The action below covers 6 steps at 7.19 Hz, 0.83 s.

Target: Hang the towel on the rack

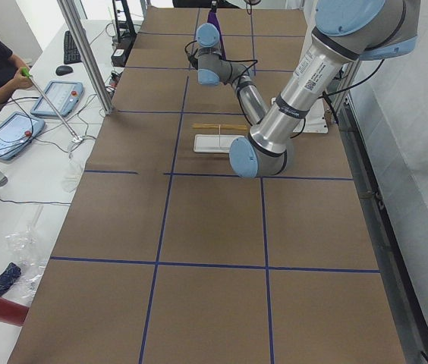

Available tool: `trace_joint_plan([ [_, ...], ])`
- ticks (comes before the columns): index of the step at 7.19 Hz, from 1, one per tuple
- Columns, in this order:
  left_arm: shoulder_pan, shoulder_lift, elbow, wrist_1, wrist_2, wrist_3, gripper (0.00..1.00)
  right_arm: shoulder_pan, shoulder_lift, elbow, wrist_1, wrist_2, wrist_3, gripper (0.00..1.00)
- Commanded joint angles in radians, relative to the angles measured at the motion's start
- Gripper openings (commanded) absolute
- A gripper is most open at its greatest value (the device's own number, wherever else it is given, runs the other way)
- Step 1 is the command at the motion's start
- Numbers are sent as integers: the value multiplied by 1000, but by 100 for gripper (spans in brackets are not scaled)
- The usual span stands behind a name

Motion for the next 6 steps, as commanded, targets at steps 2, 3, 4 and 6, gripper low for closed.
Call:
trace_joint_plan([
  [2, 3, 7, -1, -48, 4, -3, 0, 1, -2, 9, 0, 4, 0, 0],
  [3, 3, 5, -4, -54, 29, -5, 0, 1, -4, 12, 0, 4, 0, 0],
  [4, 3, 7, -5, -73, 33, -6, 0, 0, -9, 12, 0, 3, 0, 0],
  [6, 3, 8, -11, -74, 34, -5, 0, -5, -18, 20, 2, 1, -3, 99],
])
